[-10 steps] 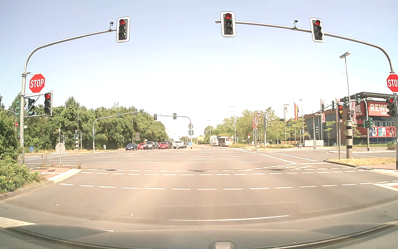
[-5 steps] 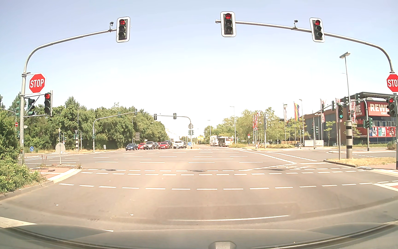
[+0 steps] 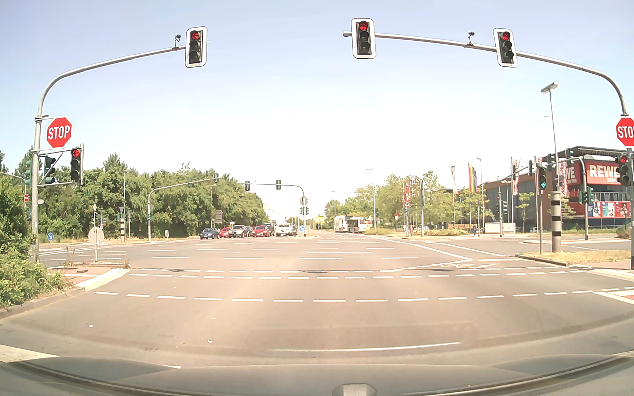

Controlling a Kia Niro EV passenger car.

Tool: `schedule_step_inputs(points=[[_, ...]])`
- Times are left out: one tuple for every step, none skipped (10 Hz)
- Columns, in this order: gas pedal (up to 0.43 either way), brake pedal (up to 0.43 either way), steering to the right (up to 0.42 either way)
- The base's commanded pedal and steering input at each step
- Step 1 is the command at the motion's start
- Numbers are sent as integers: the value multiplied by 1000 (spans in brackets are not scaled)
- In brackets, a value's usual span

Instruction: Follow the waypoints while adhering to traffic rules and regulations

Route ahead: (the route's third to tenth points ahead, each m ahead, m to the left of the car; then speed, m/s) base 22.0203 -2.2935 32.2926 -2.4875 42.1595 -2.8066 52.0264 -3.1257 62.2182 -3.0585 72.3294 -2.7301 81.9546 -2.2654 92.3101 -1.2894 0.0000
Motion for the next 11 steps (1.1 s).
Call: schedule_step_inputs(points=[[0,293,-5],[0,293,-5],[0,293,-5],[0,293,-6],[0,293,-5],[0,293,-6],[0,293,-6],[0,293,-7],[0,293,-8],[0,293,-8],[0,293,-8]])
